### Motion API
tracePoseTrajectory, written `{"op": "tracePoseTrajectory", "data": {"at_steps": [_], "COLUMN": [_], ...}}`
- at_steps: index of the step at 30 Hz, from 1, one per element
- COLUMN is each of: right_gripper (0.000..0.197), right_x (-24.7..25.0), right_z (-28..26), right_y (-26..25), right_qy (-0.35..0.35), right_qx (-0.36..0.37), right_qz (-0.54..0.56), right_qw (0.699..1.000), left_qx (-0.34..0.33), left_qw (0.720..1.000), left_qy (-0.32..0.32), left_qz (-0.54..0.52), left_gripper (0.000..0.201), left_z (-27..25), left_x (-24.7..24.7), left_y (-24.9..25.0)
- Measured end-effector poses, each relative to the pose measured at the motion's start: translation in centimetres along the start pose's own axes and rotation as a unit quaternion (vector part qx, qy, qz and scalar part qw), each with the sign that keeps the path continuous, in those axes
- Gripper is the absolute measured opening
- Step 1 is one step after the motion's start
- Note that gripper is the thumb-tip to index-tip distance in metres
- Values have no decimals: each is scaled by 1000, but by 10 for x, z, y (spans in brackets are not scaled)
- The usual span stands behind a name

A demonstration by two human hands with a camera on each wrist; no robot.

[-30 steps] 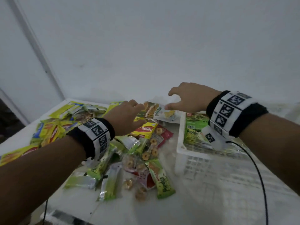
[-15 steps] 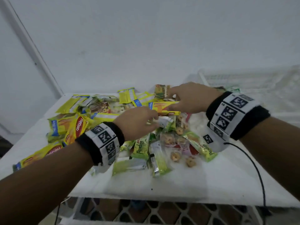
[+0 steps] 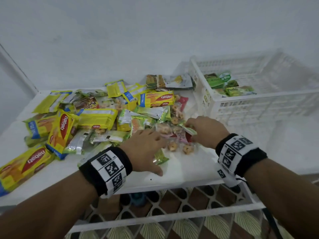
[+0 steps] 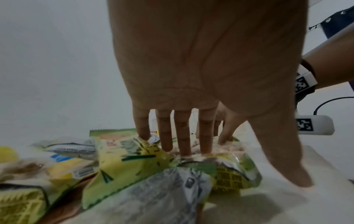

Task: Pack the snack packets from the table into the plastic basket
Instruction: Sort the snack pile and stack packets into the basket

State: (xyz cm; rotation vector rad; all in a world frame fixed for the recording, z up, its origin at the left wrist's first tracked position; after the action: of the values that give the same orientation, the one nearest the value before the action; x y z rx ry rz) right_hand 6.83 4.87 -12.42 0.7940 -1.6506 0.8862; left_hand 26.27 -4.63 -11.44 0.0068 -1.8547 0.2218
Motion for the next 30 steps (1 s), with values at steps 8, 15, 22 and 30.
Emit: {"op": "tracePoseTrajectory", "data": {"at_steps": [8,15,22,30], "right_gripper": [50,39,25,27], "right_x": [-2,9,33,40], "right_z": [9,11,6,-5], "right_y": [9,-1,-31,-44], "right_qy": [-1,41,99,31], "right_qx": [24,63,227,258], "right_qz": [34,4,210,405], "right_qw": [999,997,946,877], "left_qx": [48,137,220,249], "left_qw": [991,906,777,634], "left_qy": [74,333,406,396], "left_qz": [-101,-223,-428,-616], "left_gripper": [20,15,17,11], "left_z": [-4,-15,-19,-19], "left_x": [5,23,30,27], "left_y": [7,-13,-36,-46]}}
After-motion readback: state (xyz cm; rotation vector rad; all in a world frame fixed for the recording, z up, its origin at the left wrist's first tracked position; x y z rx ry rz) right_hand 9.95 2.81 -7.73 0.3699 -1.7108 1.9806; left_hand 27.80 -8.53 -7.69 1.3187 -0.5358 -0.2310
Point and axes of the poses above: each hand's wrist, its own z-axis towards the middle knuckle, its own x-axis out of the back of the hand, y = z × x, the point moved 4 cm from there along z, towards the middle knuckle, and after that the axes turned 6 degrees about z, right-handed, at the moved point
